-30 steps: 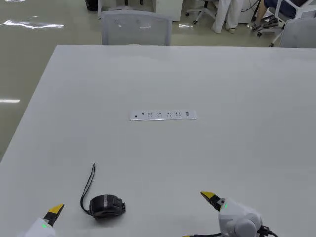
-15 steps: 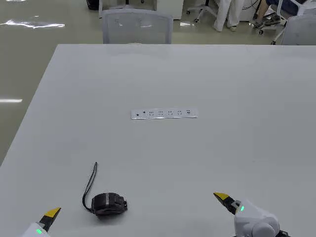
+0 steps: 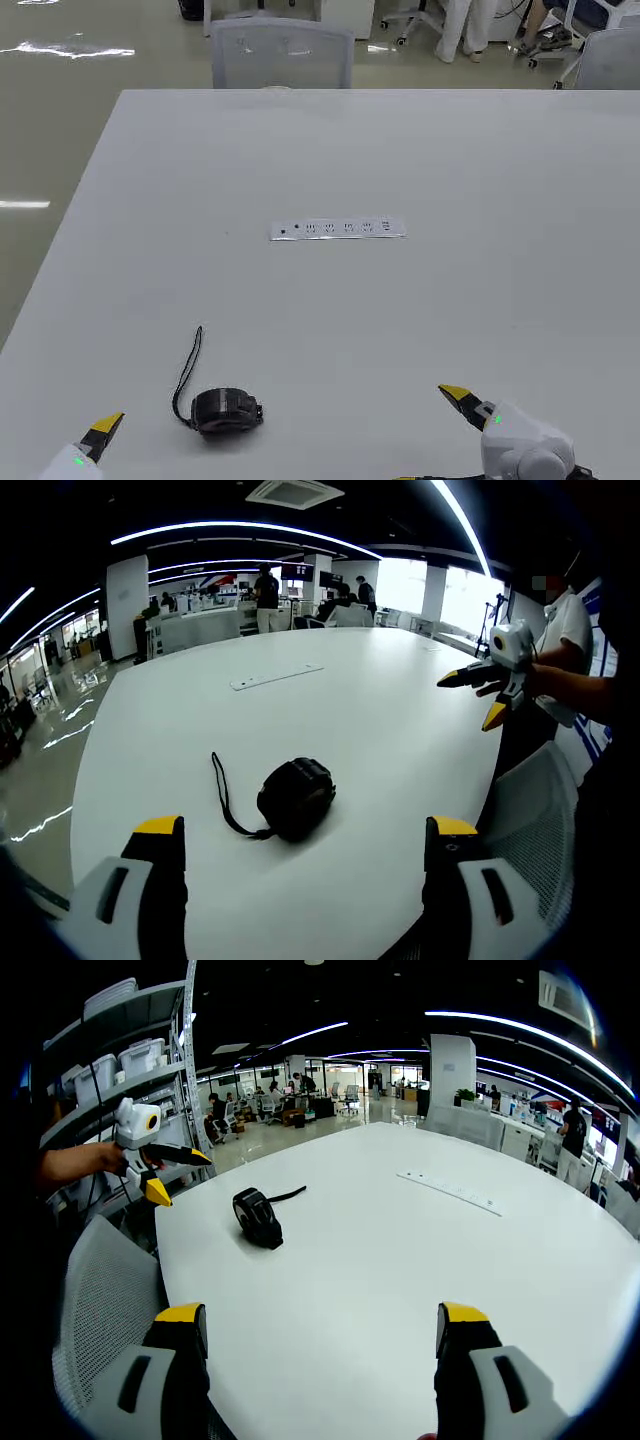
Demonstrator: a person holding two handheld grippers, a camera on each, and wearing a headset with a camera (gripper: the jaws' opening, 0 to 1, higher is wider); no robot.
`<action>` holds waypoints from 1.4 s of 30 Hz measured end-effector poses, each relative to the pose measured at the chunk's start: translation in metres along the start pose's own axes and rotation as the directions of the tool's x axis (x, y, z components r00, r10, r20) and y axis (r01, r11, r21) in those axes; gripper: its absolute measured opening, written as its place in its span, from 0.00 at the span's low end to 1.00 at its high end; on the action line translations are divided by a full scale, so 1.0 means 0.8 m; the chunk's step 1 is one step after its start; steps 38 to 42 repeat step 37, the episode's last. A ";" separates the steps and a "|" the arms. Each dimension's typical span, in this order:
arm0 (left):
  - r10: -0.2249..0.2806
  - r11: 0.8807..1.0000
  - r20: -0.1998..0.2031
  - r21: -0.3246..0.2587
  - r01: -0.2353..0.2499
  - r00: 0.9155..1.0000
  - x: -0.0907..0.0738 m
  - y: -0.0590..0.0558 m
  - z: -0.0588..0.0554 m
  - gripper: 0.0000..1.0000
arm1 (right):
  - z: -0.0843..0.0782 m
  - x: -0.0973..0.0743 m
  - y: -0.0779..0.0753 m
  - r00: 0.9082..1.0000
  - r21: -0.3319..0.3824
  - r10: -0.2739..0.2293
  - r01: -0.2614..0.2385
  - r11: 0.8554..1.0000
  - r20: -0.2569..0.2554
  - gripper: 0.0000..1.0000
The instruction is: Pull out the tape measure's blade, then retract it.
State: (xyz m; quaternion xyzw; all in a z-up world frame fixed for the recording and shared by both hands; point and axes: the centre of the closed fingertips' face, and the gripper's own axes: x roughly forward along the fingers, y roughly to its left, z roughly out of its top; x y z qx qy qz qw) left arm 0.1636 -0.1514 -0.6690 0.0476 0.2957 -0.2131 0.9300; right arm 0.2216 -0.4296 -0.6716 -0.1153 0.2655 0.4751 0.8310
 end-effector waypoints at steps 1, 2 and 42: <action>0.000 1.000 -0.001 0.003 0.000 1.000 0.001 0.000 0.000 0.99 | -0.001 0.000 -0.001 1.000 0.004 -0.001 0.001 1.000 -0.001 0.97; 0.000 1.000 -0.002 0.003 0.000 1.000 0.001 0.000 0.001 0.99 | -0.002 0.000 -0.001 1.000 0.005 -0.002 0.002 1.000 -0.001 0.97; -0.014 1.000 0.001 0.015 0.014 1.000 0.003 0.000 0.008 0.99 | -0.004 -0.003 0.000 1.000 0.017 -0.002 0.002 1.000 -0.004 0.97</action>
